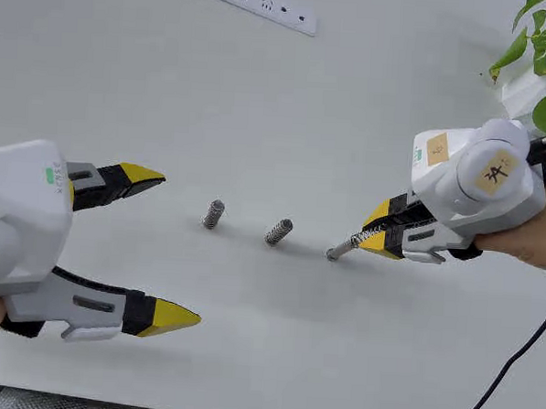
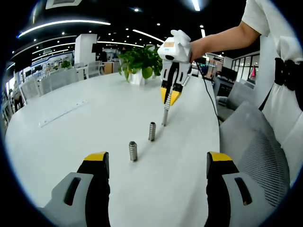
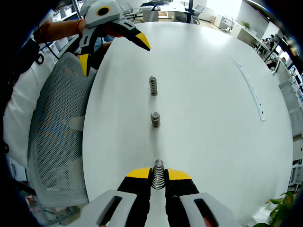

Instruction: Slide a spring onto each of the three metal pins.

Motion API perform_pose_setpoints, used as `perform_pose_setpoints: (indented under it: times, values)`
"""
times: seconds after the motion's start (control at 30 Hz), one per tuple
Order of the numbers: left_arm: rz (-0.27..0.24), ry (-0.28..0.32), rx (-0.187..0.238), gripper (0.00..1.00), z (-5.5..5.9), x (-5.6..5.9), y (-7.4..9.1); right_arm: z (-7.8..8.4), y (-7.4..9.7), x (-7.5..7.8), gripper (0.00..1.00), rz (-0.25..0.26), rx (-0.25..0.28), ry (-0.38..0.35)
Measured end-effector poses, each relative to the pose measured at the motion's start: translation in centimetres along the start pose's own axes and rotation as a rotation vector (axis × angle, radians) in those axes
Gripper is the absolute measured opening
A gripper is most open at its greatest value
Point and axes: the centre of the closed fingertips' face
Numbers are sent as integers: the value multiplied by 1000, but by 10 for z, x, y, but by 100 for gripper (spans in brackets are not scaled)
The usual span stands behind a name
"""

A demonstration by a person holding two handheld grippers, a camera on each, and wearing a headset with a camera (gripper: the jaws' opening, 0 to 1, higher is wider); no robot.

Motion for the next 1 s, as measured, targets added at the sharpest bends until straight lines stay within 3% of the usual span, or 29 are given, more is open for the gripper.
perform_pose_setpoints:
  times: [1.0]
  values:
    - [11, 23, 4, 82, 1, 4, -3, 1, -15, -3, 7, -18, -28, 11]
Point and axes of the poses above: the centre of the closed fingertips' face, and the gripper's own axes: y roughly backward along the fingers, x roughly to its right, z roughly out of its underside, and after that the axes turned 14 degrees about -z, right-handed
